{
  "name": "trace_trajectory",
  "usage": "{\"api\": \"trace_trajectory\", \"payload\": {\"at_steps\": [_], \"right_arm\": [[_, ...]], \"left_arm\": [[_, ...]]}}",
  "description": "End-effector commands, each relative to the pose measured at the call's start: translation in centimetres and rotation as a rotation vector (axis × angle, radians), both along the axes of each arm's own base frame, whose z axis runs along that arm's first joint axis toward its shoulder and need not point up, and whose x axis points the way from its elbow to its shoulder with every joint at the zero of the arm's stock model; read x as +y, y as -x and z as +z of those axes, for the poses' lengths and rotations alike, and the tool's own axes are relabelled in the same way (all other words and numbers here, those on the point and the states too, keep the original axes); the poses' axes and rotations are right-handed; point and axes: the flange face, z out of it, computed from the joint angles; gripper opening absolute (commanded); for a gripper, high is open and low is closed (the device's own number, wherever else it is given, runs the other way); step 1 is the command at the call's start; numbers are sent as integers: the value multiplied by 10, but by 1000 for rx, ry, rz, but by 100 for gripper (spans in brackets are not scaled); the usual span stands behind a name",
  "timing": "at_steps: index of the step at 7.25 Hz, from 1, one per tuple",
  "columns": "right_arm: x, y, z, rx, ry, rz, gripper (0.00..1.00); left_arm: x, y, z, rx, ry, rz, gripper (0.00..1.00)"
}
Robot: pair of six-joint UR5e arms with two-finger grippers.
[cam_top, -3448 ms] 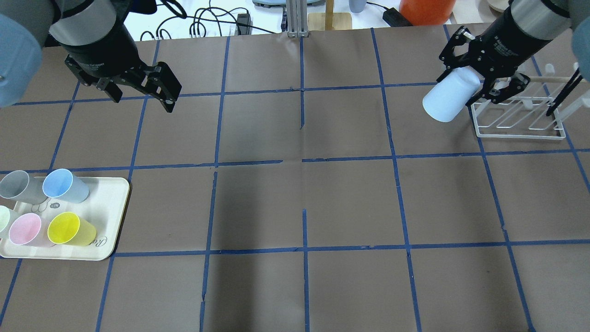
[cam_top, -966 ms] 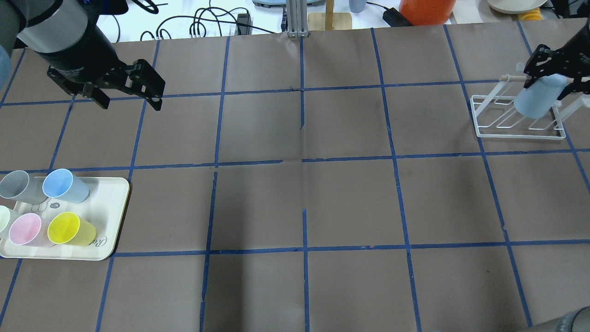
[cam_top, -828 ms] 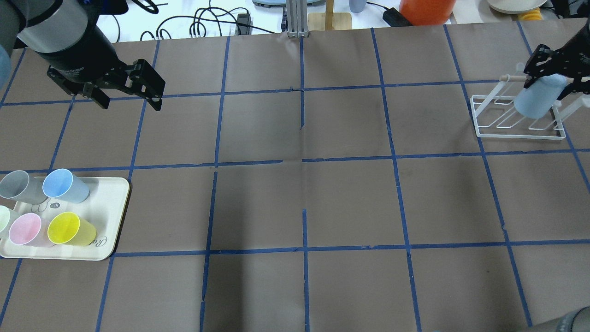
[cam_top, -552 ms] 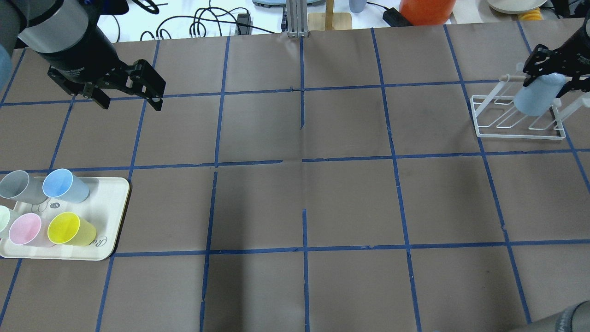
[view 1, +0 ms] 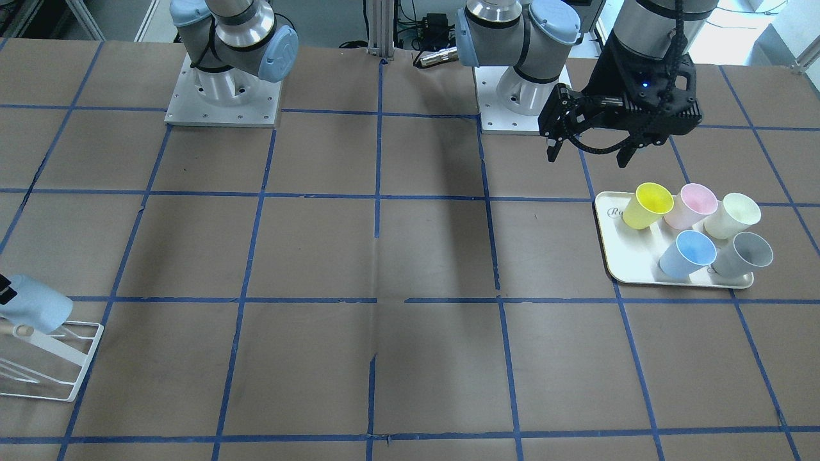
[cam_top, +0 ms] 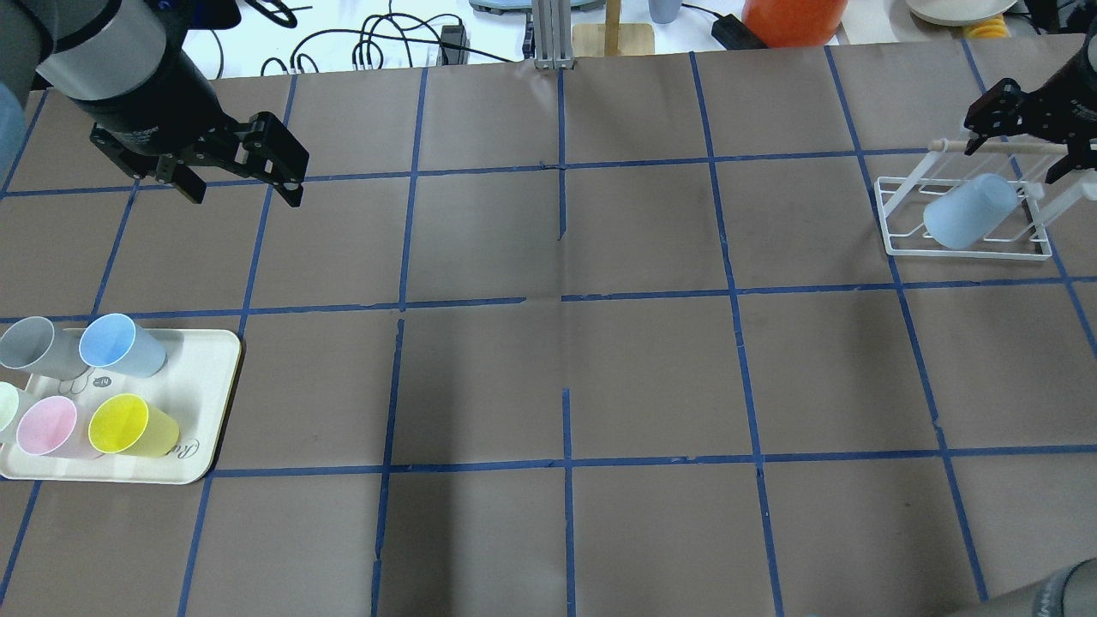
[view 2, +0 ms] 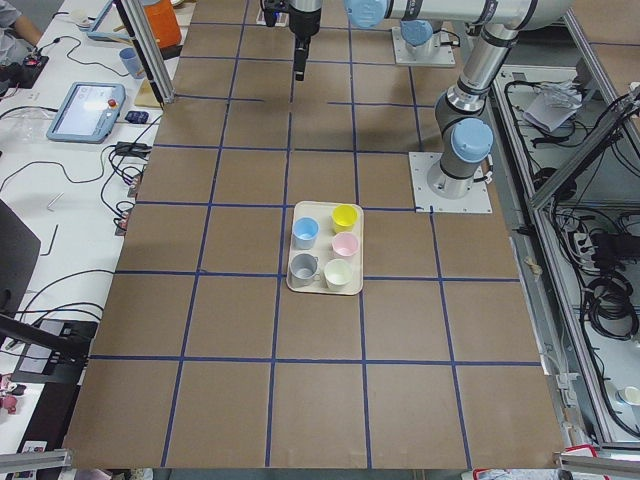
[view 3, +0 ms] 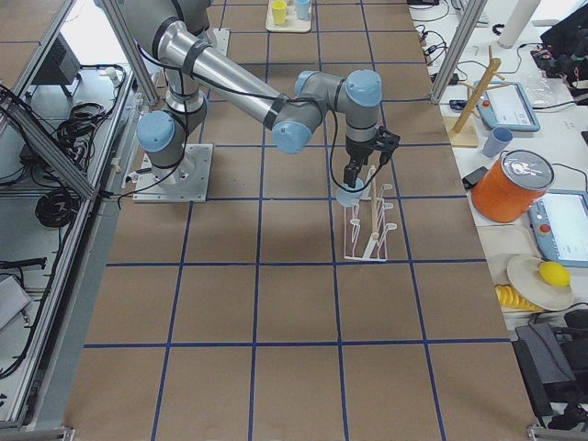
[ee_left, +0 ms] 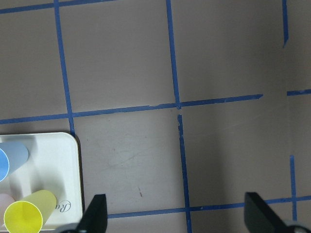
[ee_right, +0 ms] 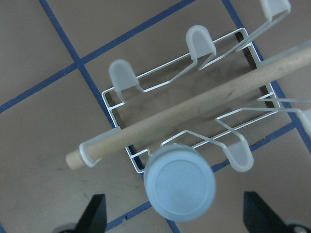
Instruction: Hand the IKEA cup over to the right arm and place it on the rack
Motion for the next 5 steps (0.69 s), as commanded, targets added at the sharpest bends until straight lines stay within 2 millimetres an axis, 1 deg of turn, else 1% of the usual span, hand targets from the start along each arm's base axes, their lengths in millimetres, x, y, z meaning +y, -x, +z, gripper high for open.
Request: {"api": "trace_trajectory", "payload": {"at_steps": [1, 2, 3, 4, 5], "right_arm": [[5, -6, 15, -15, -28, 4, 100], [14, -16, 40, -1, -3, 13, 100], [28, -44, 55, -28, -56, 47, 100], [45, -70, 86, -18, -43, 75, 100], [68, -92, 107, -36, -73, 97, 100]], "left_arm": [[0, -1, 0, 0, 2, 1, 100], [0, -1, 0, 0, 1, 1, 100], [0, -1, 0, 0, 2, 1, 100], [0, -1, 0, 0, 2, 1, 100], [0, -1, 0, 0, 2, 1, 100]]}}
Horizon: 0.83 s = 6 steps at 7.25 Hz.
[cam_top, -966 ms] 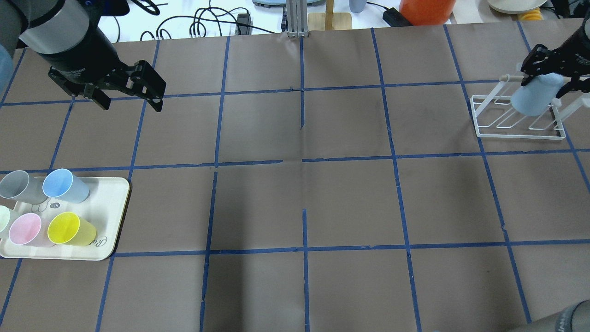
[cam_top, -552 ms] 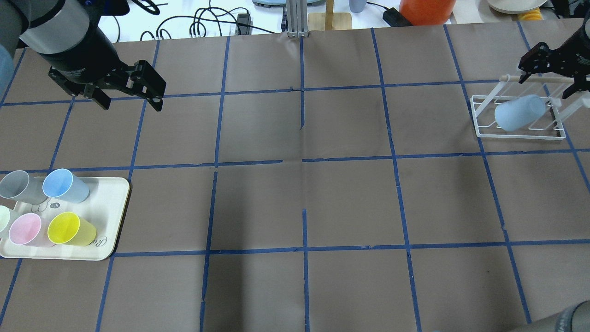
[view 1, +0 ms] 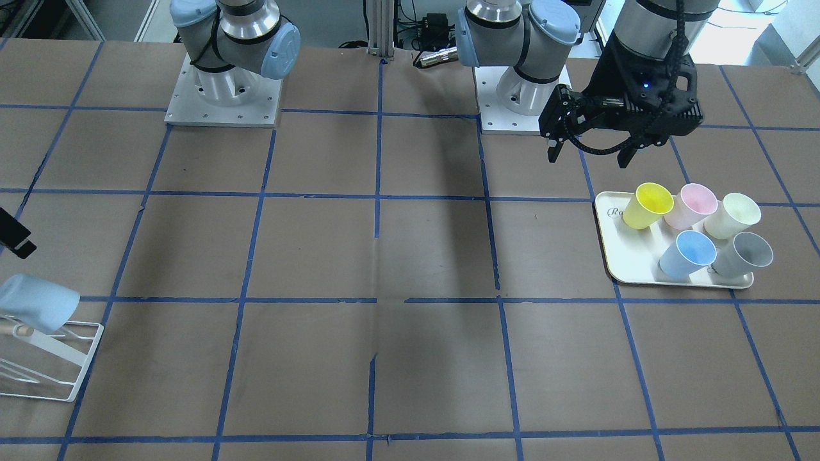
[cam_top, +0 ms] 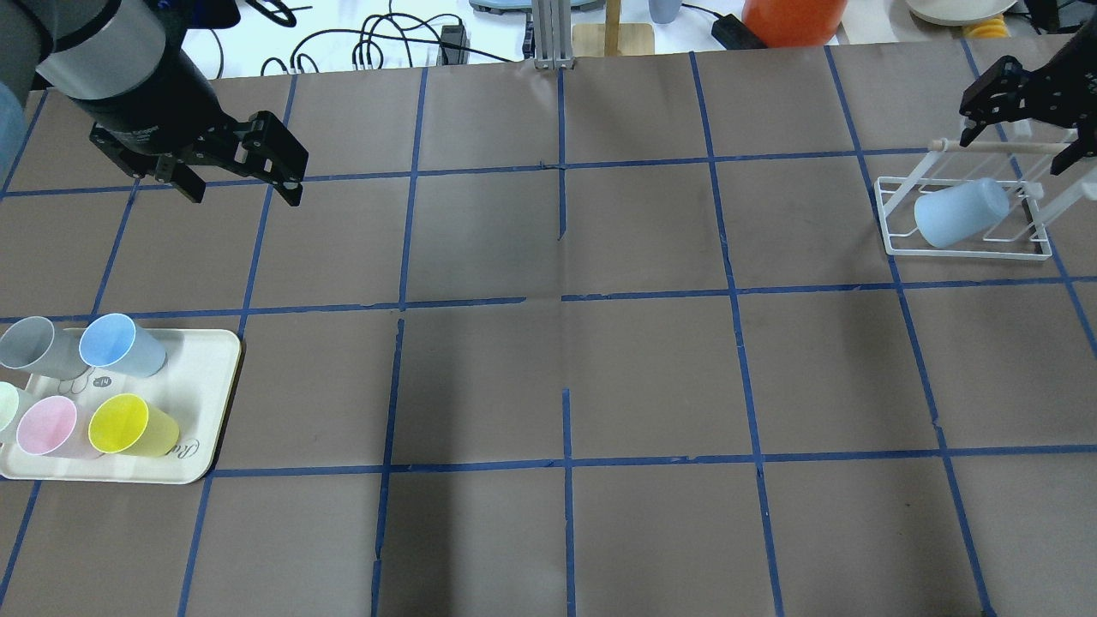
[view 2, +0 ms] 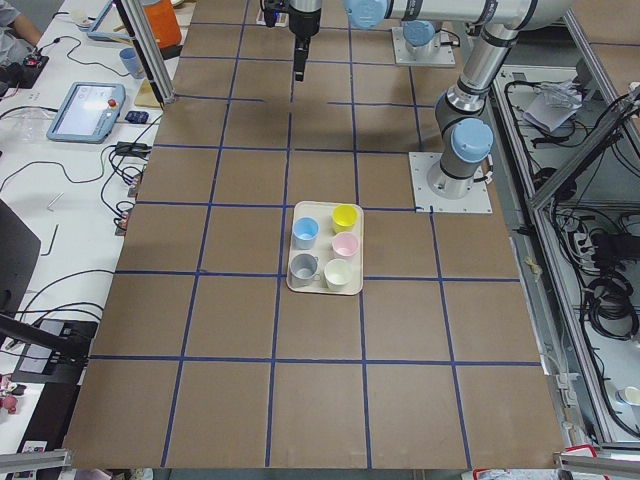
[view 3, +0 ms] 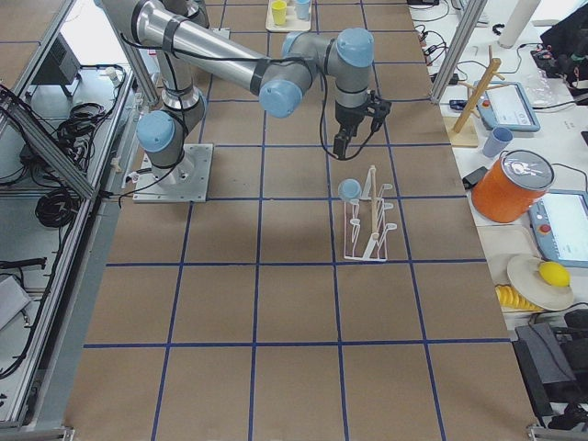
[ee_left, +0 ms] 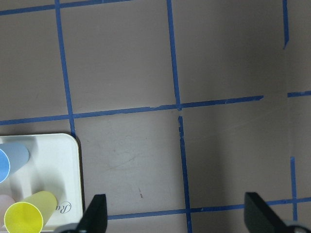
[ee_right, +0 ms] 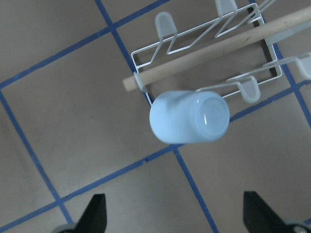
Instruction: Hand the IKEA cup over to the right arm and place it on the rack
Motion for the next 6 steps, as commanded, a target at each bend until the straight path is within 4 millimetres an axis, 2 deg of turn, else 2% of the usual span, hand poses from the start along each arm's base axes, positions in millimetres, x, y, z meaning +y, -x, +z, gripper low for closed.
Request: {"api": "trace_trajectory", "payload": {"at_steps": [1, 2, 3, 4, 5, 6], "right_arm": [[49, -52, 42, -36, -78, 56, 100], [69, -81, 57, -40, -97, 100, 100], [95, -118, 68, -46, -121, 166, 100], [105, -152, 71, -45, -134, 229, 100], [107, -176, 69, -41, -138, 249, 100], [110, -190, 68, -39, -144, 254, 100]], "left_arm": [[0, -1, 1, 0, 2, 2, 100], [0, -1, 1, 1, 2, 1, 100], [-1, -2, 1, 1, 2, 4, 100], [-1, -2, 2, 1, 3, 4, 100], [-1, -3, 4, 2, 8, 6, 100], [-2, -3, 4, 12, 9, 10, 100]]}}
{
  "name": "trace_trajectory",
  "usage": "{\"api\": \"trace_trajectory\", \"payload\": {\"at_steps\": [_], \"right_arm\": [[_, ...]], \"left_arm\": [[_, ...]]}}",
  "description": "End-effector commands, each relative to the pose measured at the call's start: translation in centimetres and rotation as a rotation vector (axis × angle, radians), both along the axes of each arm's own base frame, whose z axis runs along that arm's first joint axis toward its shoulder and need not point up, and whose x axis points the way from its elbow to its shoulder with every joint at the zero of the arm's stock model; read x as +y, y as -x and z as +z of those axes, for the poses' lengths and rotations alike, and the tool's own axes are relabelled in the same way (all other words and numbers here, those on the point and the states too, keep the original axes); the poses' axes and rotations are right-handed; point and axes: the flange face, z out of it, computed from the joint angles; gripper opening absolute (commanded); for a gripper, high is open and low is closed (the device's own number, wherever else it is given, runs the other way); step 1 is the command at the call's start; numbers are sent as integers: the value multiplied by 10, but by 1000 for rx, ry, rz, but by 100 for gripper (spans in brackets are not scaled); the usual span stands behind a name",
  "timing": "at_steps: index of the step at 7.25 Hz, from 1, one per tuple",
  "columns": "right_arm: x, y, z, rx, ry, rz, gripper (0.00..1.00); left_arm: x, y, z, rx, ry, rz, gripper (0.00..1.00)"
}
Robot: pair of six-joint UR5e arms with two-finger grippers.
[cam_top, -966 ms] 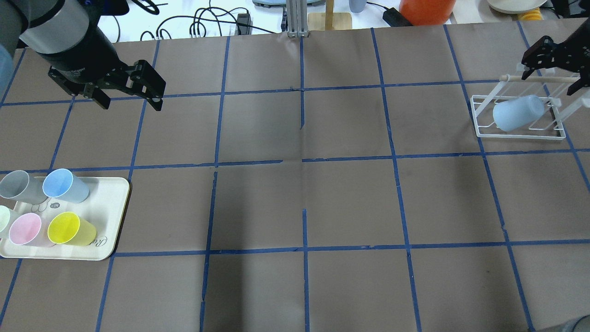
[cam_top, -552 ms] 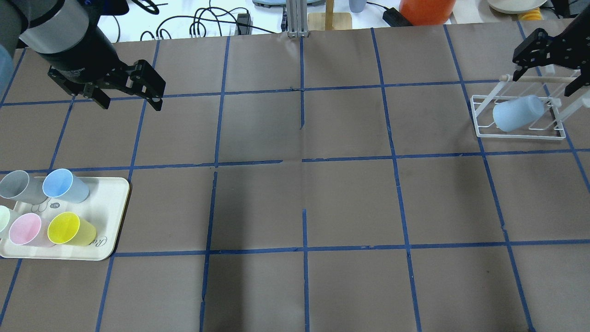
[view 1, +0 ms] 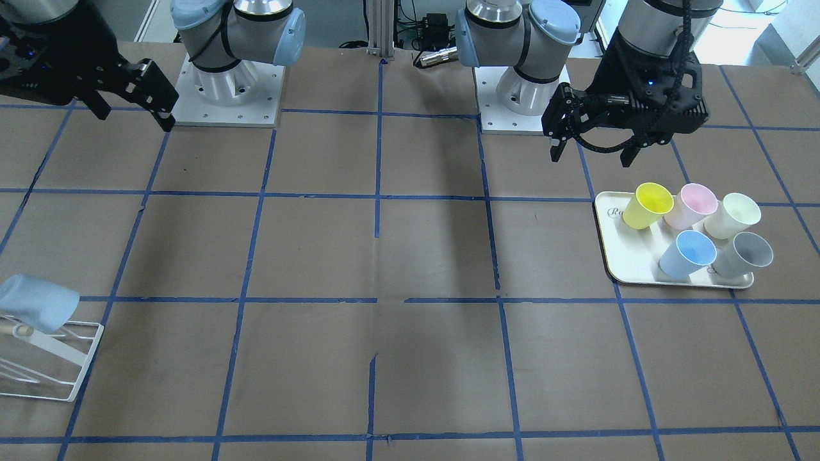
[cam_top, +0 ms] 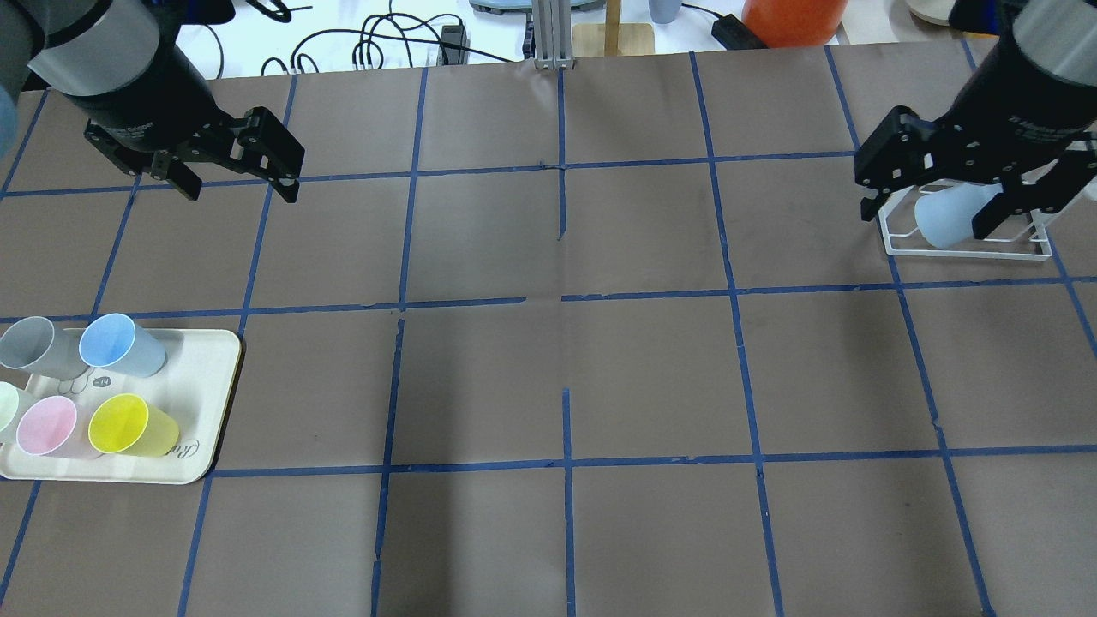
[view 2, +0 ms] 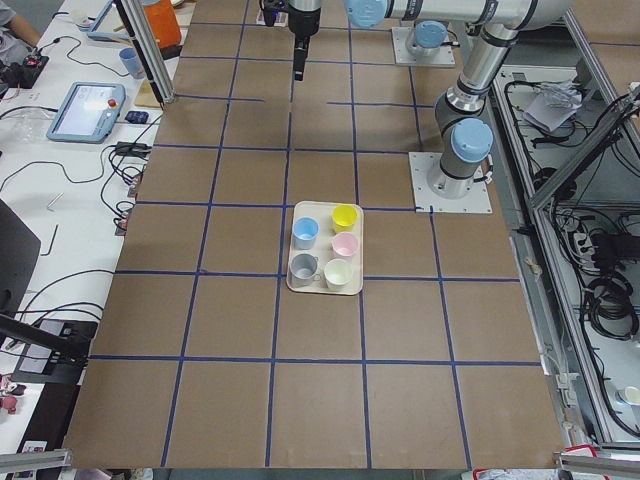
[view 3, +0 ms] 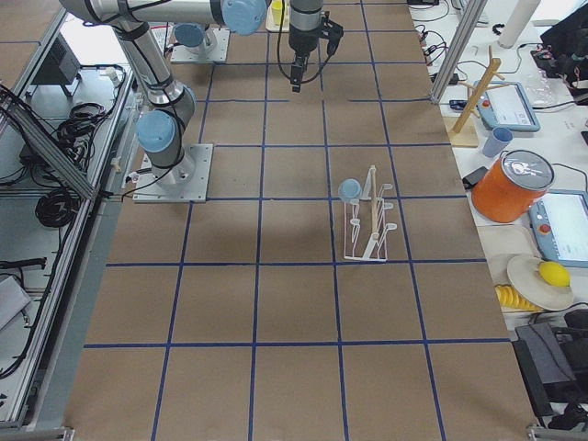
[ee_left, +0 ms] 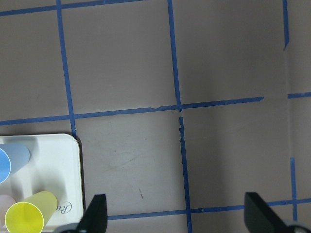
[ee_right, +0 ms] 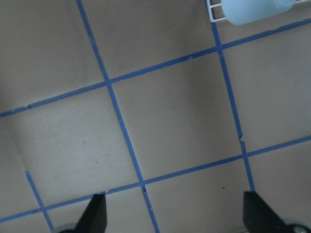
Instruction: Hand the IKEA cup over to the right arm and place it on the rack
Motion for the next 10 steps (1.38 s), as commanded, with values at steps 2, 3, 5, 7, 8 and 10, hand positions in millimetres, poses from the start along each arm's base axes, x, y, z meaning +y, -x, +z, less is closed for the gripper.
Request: {"api": "trace_trajectory", "payload": {"at_steps": [2, 3, 5, 7, 8, 10], "right_arm": [[16, -60, -2, 3, -8, 101, 100], [18, -67, -4, 2, -10, 115, 100], [17, -65, -5, 17, -13, 118, 100], [17, -66, -5, 8, -10, 119, 100], [17, -66, -5, 8, -8, 120, 100], [17, -65, -5, 7, -10, 122, 100]], "left_arm": [[-2, 0, 2, 6, 2, 2, 100], [-7, 0, -7, -11, -17, -4, 100], [-8, 1, -3, 8, -13, 10, 100], [-4, 0, 1, 14, -10, 87, 100], [-4, 1, 0, 12, -12, 88, 100], [-1, 0, 0, 11, -12, 89, 100]]}}
